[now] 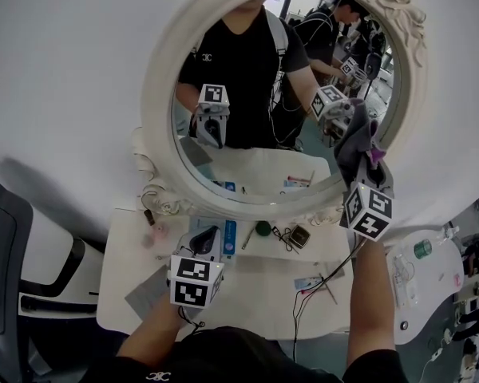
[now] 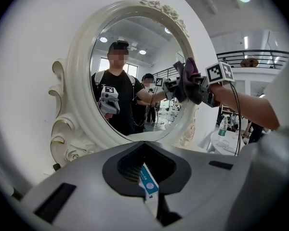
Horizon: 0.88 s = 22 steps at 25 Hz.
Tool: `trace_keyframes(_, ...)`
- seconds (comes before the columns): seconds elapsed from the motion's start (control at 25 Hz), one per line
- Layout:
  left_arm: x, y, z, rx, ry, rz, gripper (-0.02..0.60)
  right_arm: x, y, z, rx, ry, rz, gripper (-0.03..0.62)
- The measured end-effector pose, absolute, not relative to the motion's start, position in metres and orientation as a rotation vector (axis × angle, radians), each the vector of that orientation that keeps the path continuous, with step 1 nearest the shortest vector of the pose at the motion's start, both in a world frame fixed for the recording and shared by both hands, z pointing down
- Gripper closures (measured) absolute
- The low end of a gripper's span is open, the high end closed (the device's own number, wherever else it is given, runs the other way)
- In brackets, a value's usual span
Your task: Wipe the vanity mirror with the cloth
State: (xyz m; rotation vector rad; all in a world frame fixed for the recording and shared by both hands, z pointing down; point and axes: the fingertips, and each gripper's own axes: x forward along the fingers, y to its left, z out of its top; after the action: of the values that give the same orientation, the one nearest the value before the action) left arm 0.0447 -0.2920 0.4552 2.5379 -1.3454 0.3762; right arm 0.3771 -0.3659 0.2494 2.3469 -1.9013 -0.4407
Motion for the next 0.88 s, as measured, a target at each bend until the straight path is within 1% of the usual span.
trace_keyframes(0.28, 0.043, -0.284, 0.445, 2.559, -1.373, 0.359, 0.584, 0.372, -0.369, 0.303, 2.218, -1.799, -0.365, 0.548)
trace_keyframes(0.52, 0.037, -0.274, 0.447, 2.558, -1.376, 0.371, 0.584, 0.352, -0.373, 0.385, 2.066, -1.796, -0.096, 0.548)
trace_keyframes(0.6, 0.035, -0.270, 0.446, 2.559, -1.385, 0.375, 0.584, 0.345, -0.372, 0.392, 2.043, -1.780, -0.069, 0.548)
trace_keyframes(0.72, 0.031, -0.267, 0.450, 2.553, -1.392, 0.394, 0.584, 0.340, -0.363, 0.342, 2.137, -1.801, -0.228, 0.546)
trace_keyframes(0.88, 0.033, -0.268, 0.452, 2.549, -1.381, 0.394, 0.584, 0.327, -0.354, 0.227, 2.204, -1.944, -0.479, 0.546)
